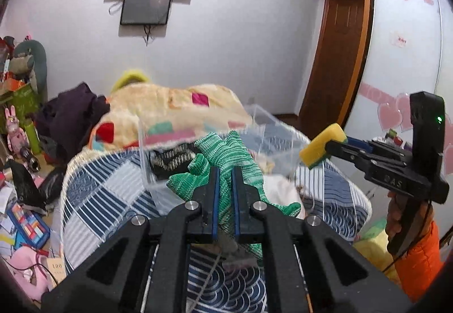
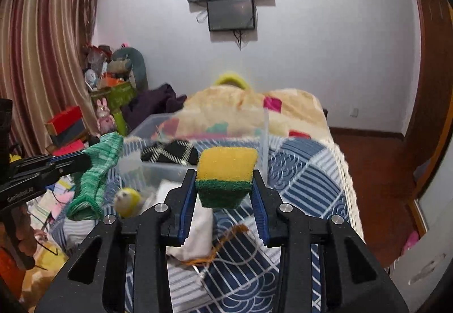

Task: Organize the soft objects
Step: 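Release the glove into the box with left tool while right tool releases sponge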

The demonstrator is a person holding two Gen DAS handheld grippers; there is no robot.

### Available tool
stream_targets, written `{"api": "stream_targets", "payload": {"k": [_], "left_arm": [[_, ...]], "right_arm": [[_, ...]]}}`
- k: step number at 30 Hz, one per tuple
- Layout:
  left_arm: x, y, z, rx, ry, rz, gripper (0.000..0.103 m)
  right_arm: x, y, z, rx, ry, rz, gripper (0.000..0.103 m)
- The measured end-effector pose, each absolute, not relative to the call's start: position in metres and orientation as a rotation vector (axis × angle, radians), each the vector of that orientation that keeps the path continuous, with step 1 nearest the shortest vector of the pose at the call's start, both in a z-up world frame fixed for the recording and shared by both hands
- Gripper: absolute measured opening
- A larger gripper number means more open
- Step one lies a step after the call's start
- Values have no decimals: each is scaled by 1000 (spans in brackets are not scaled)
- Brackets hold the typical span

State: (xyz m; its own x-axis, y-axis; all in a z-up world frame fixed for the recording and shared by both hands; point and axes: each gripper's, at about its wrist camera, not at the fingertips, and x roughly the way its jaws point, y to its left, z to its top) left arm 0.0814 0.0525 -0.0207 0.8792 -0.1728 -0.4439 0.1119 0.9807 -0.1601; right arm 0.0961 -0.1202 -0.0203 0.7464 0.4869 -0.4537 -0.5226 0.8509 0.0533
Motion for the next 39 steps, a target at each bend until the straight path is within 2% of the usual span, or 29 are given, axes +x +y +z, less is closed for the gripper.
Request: {"api": "stream_targets", "payload": {"k": [7, 15, 28, 37, 39], "left_arm": [[104, 65, 5, -142, 405, -118, 7], [150, 74, 11, -104, 404, -80, 7], [222, 60, -37, -79, 560, -95, 7], [244, 44, -66, -59, 658, -107, 7], [243, 42, -66, -47, 666, -104, 10]], "right_arm": [[103, -102, 0, -101, 398, 564, 34], [133, -82, 0, -106, 417, 573, 34], [181, -63, -35, -149, 592, 541, 34], [191, -58, -56, -194, 685, 542, 34], [189, -59, -56, -197, 690, 541, 35]]}}
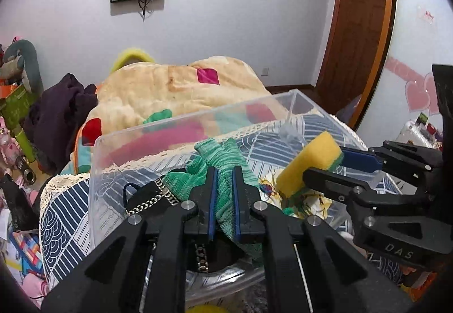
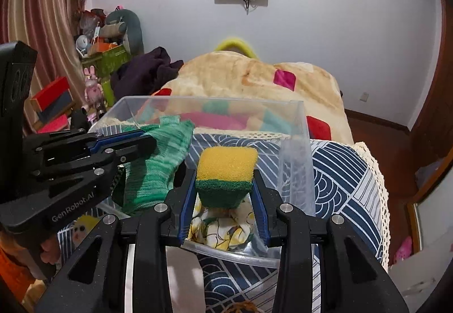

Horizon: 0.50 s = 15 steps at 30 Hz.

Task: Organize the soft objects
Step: 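Release the glove into the box with left tool while right tool releases sponge, then grasp the yellow plush ball with left tool while right tool grasps white cloth bag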

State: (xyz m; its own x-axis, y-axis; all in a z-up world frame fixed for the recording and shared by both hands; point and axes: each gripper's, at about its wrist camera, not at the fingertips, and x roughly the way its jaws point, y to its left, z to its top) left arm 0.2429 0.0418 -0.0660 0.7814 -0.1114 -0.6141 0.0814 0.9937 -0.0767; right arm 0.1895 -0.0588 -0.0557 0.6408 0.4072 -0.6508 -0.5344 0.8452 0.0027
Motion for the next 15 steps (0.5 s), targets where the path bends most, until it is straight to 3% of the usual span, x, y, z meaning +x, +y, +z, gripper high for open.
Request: {"api": "stream_targets", "payload": {"k": [3, 5, 7, 15], "left_arm": [[236, 39, -62, -35, 658, -110, 18], [227, 38, -56, -24, 637, -108, 37], [219, 36, -50, -16, 613, -104, 47], [184, 45, -19, -59, 539, -111, 62]], "right_arm": [[192, -61, -54, -207, 694, 537, 37], [190, -63, -50, -208, 689, 534, 43], [189, -66, -47, -197, 675, 534, 54], [162, -85, -17, -152, 579, 531, 68]]}}
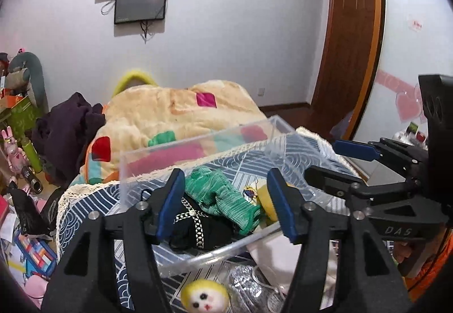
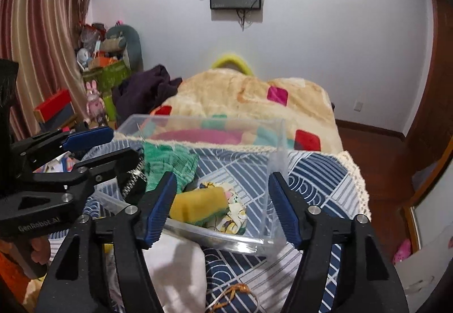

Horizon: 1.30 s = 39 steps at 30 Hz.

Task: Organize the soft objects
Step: 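Grasp the yellow plush ball with left tool while right tool grasps white cloth bag, then drop the plush ball into the box with left tool while right tool drops the bag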

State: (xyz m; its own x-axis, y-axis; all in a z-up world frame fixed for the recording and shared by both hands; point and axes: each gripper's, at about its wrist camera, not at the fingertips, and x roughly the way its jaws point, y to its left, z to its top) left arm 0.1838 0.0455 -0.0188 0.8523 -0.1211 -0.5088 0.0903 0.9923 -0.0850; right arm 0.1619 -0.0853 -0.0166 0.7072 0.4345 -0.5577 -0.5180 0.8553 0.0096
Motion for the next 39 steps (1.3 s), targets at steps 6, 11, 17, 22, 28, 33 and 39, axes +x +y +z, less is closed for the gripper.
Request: {"api": "stream_targets", "payload": {"k": [6, 11, 17, 22, 28, 33, 39], "left_arm": [[154, 55, -7, -81, 497, -104, 76], [133, 62, -17, -98, 514, -91, 79], [122, 67, -49, -109, 587, -70, 79], [120, 69, -86, -139, 672, -60, 79], [119, 71, -119, -186, 732, -62, 75], [120, 69, -128, -213, 746, -90, 54], [116, 67, -127, -207, 733, -89, 43]], "right_arm": [[136, -94, -6, -148, 518, 544, 74], [122, -96, -14, -148, 529, 561, 77], [115, -92, -41, -167, 583, 574, 77], [118, -88, -68, -165, 662, 585, 76], [125, -82, -93, -142, 742, 632, 65], [127, -81, -98, -109, 773, 682, 46], [117, -82, -93, -124, 740, 693, 20]]}}
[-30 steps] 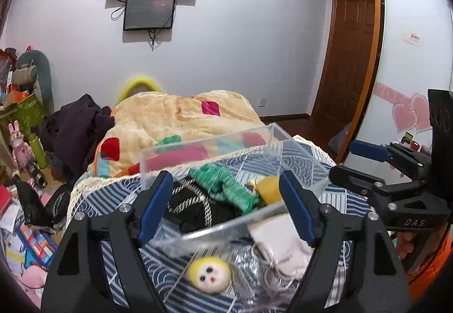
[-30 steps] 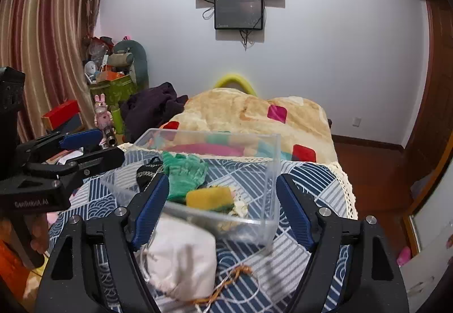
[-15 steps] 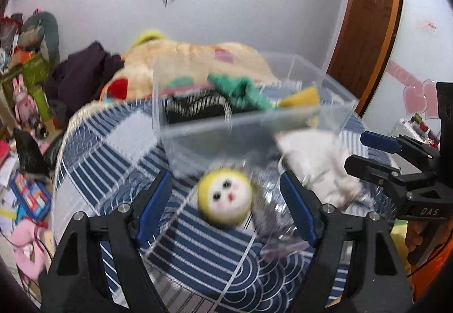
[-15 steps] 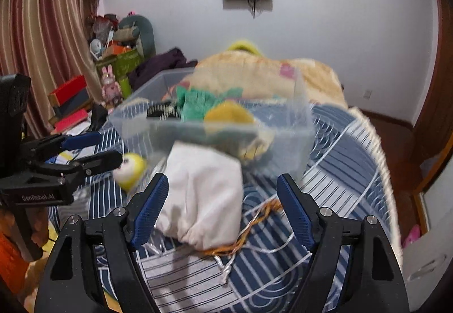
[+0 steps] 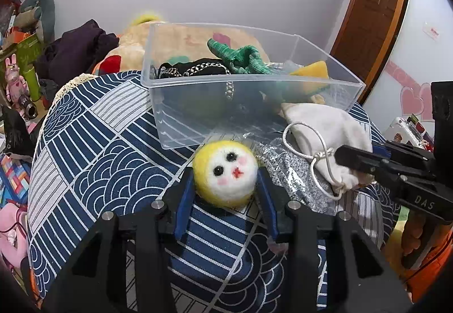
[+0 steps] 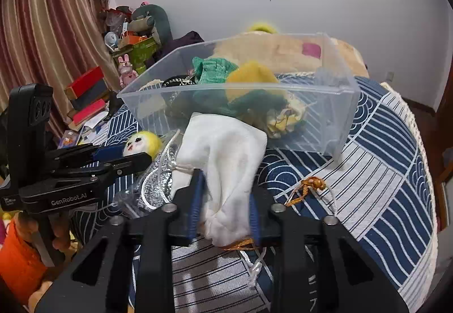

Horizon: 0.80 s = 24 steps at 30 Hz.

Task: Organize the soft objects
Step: 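Drop the plush ball into the box with left tool while right tool drops the bag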

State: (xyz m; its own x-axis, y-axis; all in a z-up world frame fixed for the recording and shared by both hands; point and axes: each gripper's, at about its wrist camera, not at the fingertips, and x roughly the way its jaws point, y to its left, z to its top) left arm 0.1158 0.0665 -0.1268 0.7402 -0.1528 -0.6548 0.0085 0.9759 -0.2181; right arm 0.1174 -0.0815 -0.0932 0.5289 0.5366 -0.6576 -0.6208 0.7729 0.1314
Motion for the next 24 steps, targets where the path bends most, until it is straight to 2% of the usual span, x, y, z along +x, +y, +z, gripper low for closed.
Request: {"api": "stream_targets", "payload": {"k": [2, 17, 24], "left_arm": [[113, 65, -124, -198, 721, -87, 43], [79, 64, -74, -170, 592, -76, 43], [90, 71, -45, -160, 523, -73, 43]], "right_arm": [[114, -85, -90, -122, 719, 700, 14], [96, -118, -43, -47, 566, 654, 13], [100, -123, -16, -47, 461, 630, 13]]}}
